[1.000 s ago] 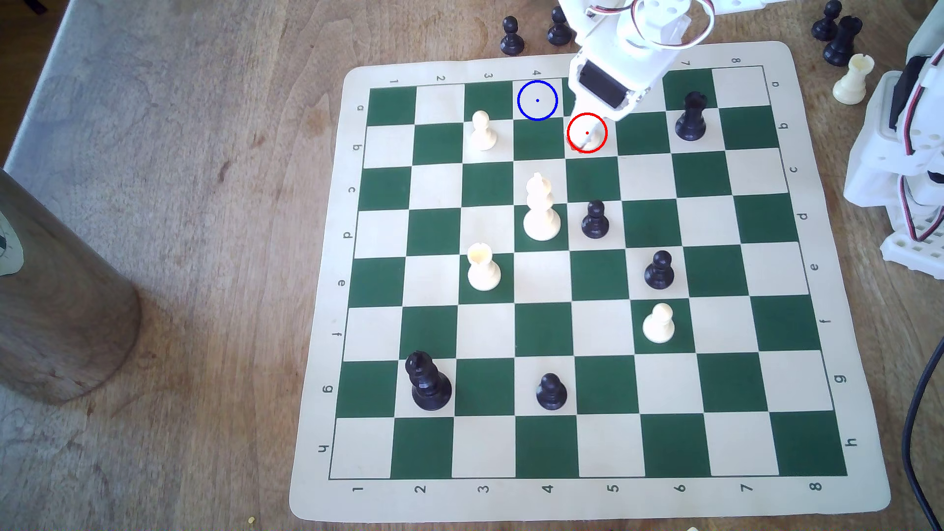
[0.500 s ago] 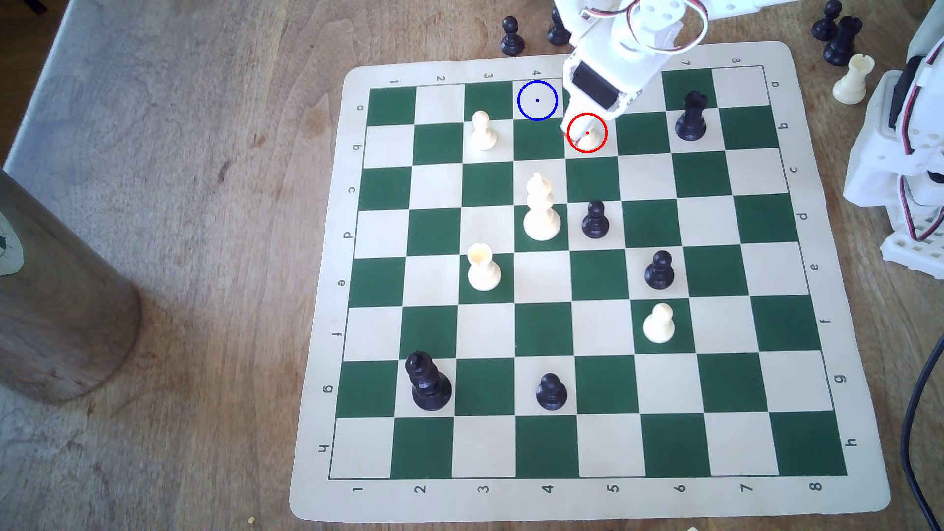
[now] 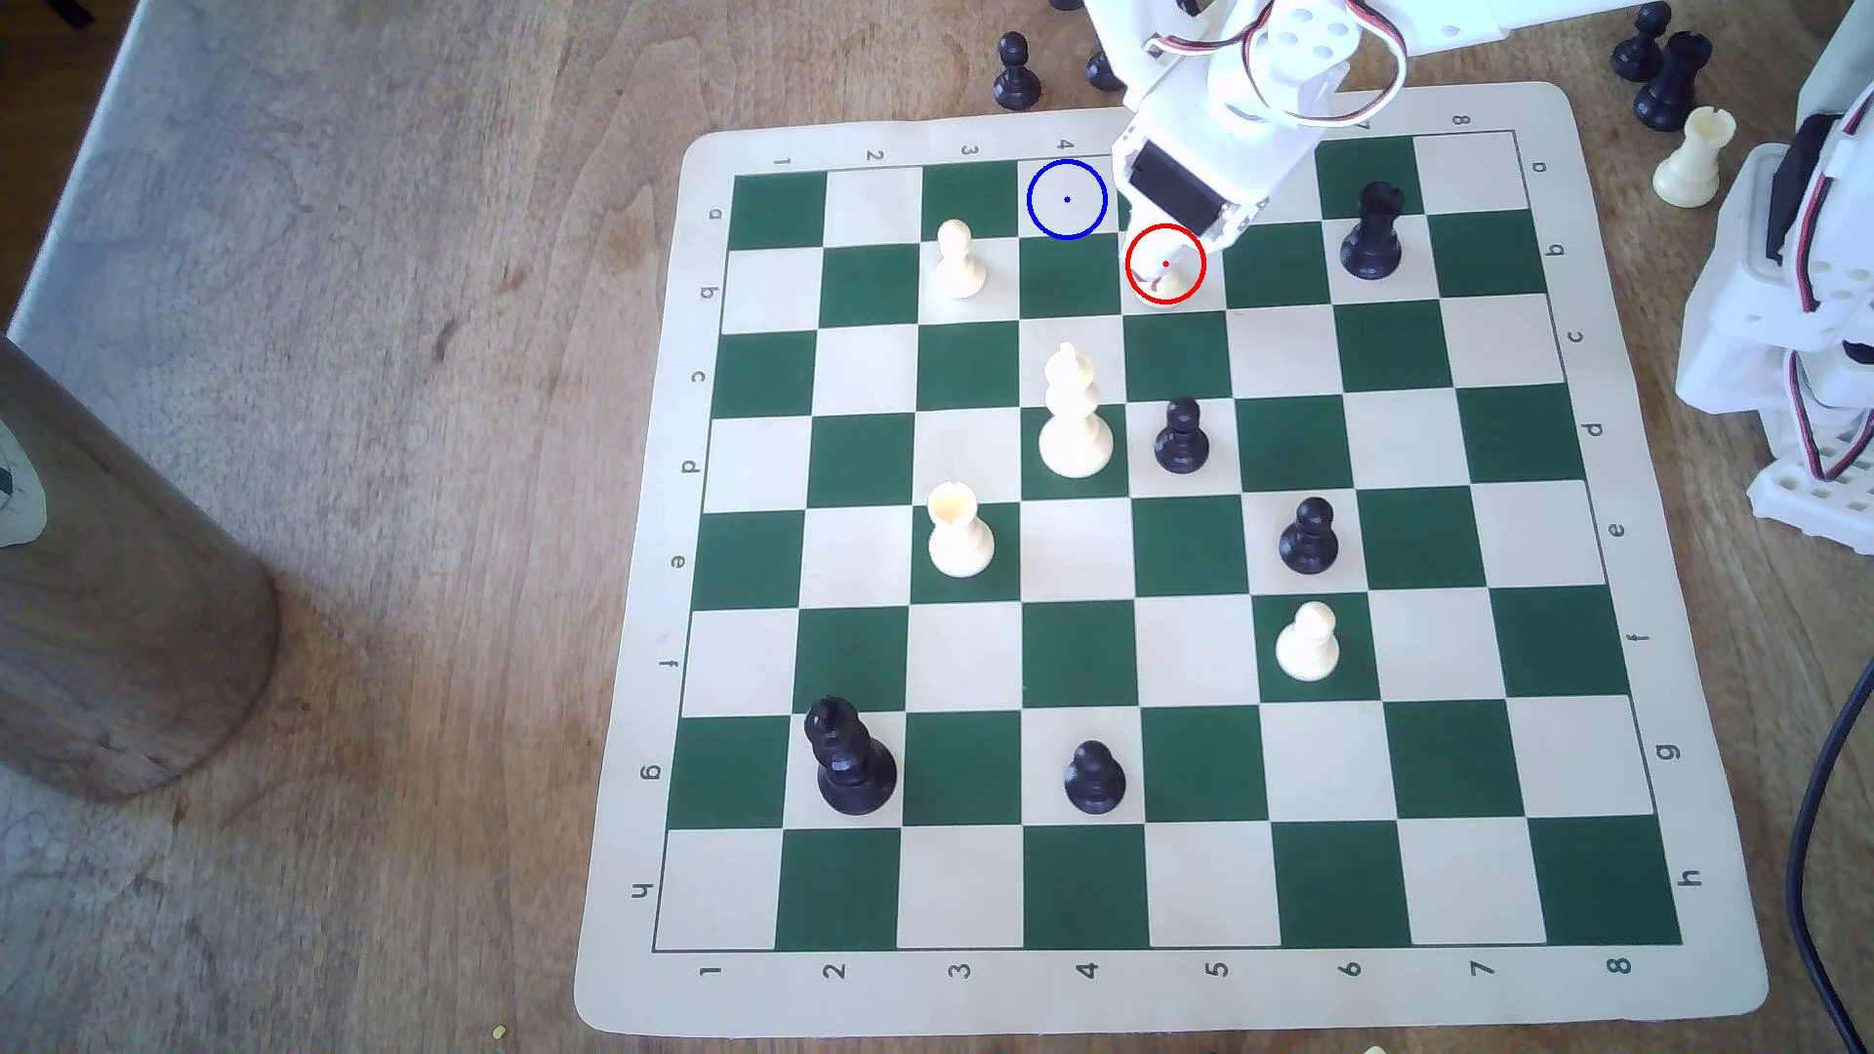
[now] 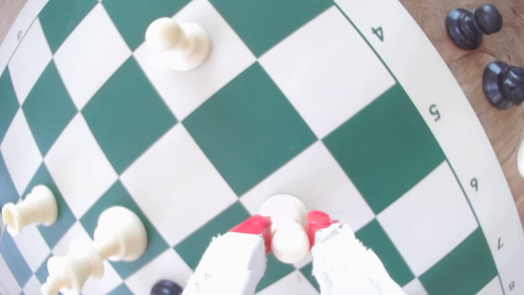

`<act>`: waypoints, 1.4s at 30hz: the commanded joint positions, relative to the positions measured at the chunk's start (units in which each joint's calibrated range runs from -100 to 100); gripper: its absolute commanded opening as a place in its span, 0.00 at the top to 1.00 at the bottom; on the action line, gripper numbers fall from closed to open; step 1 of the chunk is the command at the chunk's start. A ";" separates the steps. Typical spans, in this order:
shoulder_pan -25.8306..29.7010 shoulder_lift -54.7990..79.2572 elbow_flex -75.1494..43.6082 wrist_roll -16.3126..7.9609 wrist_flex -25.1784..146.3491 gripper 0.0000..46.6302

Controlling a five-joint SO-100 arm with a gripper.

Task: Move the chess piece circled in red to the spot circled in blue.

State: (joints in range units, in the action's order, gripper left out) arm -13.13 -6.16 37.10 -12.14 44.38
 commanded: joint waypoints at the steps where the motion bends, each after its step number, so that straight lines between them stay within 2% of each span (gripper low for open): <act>1: -1.46 -8.19 -5.55 0.24 5.74 0.99; 6: -2.48 -11.24 -12.53 0.98 13.03 0.99; 13: -3.96 -4.11 -19.87 1.22 11.72 0.99; 26: -4.51 10.32 -34.56 3.17 9.75 0.99; 42: -5.21 18.81 -37.55 5.03 7.30 0.99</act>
State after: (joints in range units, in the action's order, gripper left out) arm -17.92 13.78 4.84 -7.35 52.51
